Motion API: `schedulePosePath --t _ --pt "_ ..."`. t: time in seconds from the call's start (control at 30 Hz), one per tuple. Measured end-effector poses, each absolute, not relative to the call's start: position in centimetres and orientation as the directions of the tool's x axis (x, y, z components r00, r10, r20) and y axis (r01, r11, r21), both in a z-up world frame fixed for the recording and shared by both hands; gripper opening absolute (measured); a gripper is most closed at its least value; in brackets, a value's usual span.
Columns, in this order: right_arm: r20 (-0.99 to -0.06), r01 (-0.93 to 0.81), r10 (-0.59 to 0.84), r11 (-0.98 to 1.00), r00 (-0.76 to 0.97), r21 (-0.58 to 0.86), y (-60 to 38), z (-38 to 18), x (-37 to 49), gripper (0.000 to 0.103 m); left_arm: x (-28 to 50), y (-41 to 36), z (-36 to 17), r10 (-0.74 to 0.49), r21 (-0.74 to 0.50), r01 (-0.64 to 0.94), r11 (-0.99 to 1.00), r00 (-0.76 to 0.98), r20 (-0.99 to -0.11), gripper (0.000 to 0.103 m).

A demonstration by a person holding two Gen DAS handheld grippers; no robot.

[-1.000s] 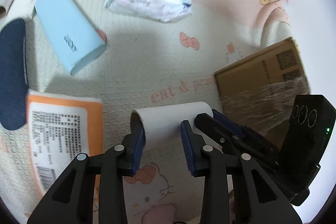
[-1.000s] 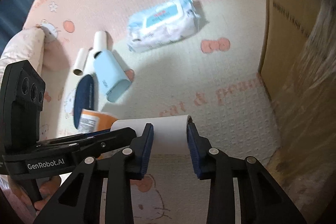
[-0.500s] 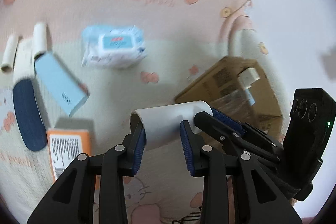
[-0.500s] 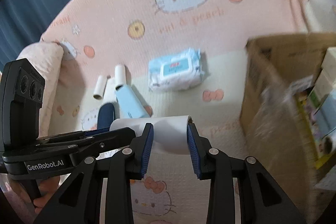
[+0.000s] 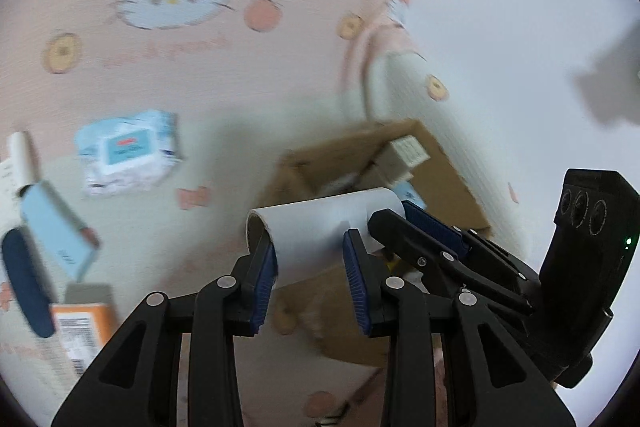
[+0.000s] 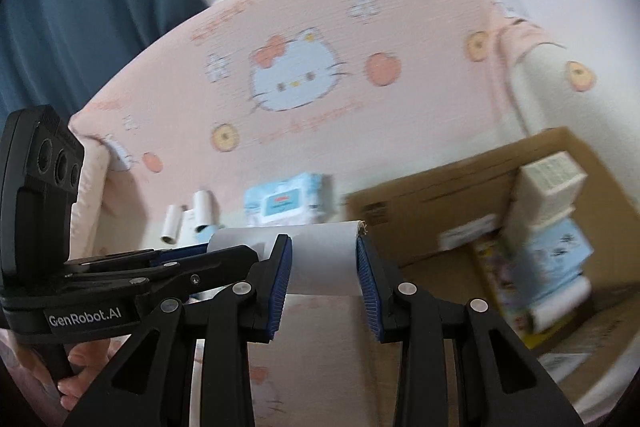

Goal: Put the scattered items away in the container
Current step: 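Lower the paper tube into the box onto the first tube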

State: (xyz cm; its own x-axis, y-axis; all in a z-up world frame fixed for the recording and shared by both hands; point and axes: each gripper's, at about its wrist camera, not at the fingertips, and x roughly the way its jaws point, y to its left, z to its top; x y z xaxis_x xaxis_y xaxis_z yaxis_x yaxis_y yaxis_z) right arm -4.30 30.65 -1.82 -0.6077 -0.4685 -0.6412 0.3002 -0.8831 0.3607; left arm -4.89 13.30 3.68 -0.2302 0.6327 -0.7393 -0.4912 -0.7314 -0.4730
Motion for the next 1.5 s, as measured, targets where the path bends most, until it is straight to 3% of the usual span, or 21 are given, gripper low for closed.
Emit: schedulePosePath --t 0.2,0.43,0.9,1.1,1.37,1.5 --pt "-0.679 0.186 -0.381 -0.920 -0.628 0.344 38.4 -0.8 -5.0 0.031 -3.3 21.1 3.2 0.690 -0.536 -0.575 -0.618 -0.070 -0.721 0.036" --pt "-0.735 0.071 -0.292 -0.946 -0.612 0.317 45.7 -1.1 -6.0 0.031 -1.7 29.0 2.2 0.657 -0.508 -0.638 -0.579 0.004 -0.754 0.036" --pt "-0.923 0.088 -0.156 -0.987 -0.351 0.133 50.5 -6.9 -10.5 0.031 -2.9 37.4 -8.5 0.581 -0.685 -0.433 -0.585 0.366 -0.727 0.037" --pt "-0.949 0.139 0.020 -0.988 -0.314 -0.067 50.4 -8.5 -11.2 0.031 -1.6 38.8 -11.1 0.475 -0.612 -0.474 -0.633 0.386 -0.791 0.037" --pt "-0.969 0.238 -0.021 -0.970 -0.247 -0.039 48.6 -9.0 -10.7 0.031 -2.2 35.7 -9.5 0.529 -0.619 -0.415 -0.666 0.322 -0.785 0.037" --pt "-0.983 0.285 -0.076 -0.958 -0.166 0.026 48.0 -9.4 -11.3 0.030 -1.8 35.0 -9.7 0.467 -0.560 -0.419 -0.714 0.310 -0.828 0.018"
